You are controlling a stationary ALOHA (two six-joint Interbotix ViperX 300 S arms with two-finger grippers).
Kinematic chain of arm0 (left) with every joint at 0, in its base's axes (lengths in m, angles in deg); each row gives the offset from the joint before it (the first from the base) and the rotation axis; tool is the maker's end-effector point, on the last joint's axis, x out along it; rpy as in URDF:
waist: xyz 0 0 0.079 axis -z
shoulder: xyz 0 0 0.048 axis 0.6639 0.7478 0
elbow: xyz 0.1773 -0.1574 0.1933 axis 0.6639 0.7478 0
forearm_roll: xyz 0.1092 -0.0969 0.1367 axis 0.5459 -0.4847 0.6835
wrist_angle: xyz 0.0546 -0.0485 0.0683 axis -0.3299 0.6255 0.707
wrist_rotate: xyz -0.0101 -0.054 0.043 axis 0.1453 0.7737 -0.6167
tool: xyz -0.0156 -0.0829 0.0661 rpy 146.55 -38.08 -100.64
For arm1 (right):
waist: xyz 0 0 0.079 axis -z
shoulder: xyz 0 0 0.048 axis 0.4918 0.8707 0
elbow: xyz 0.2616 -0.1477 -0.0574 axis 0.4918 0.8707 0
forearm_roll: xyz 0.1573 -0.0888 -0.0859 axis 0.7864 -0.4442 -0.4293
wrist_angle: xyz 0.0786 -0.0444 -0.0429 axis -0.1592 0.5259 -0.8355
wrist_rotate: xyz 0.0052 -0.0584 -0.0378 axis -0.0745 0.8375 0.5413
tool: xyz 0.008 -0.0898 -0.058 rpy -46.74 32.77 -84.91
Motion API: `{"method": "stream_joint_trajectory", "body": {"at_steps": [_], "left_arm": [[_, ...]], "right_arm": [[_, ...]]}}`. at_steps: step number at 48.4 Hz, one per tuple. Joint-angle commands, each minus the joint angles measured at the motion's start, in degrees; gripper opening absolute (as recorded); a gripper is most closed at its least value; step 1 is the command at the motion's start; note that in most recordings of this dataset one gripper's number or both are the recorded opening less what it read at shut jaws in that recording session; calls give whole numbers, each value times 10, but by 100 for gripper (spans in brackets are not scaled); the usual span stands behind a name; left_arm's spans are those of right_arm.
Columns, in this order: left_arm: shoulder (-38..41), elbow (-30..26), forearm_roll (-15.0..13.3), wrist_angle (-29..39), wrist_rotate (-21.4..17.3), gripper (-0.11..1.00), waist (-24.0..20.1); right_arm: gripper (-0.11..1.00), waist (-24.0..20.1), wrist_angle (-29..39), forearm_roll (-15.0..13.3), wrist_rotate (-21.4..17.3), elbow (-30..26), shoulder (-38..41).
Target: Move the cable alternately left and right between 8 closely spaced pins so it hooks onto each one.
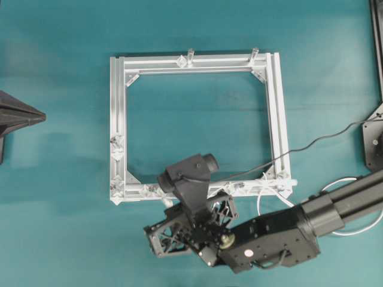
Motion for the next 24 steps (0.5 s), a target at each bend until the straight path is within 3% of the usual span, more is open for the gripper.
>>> {"method": "stream_joint_trajectory", "body": {"at_steps": [1,24], "left_arm": [[4,-8,1,-3,4,0,2],[4,-7,1,-4,4,0,3]], "right_arm": [[9,5,10,-4,2,-6,-13],[9,25,25,-4,4,-5,-13]]}}
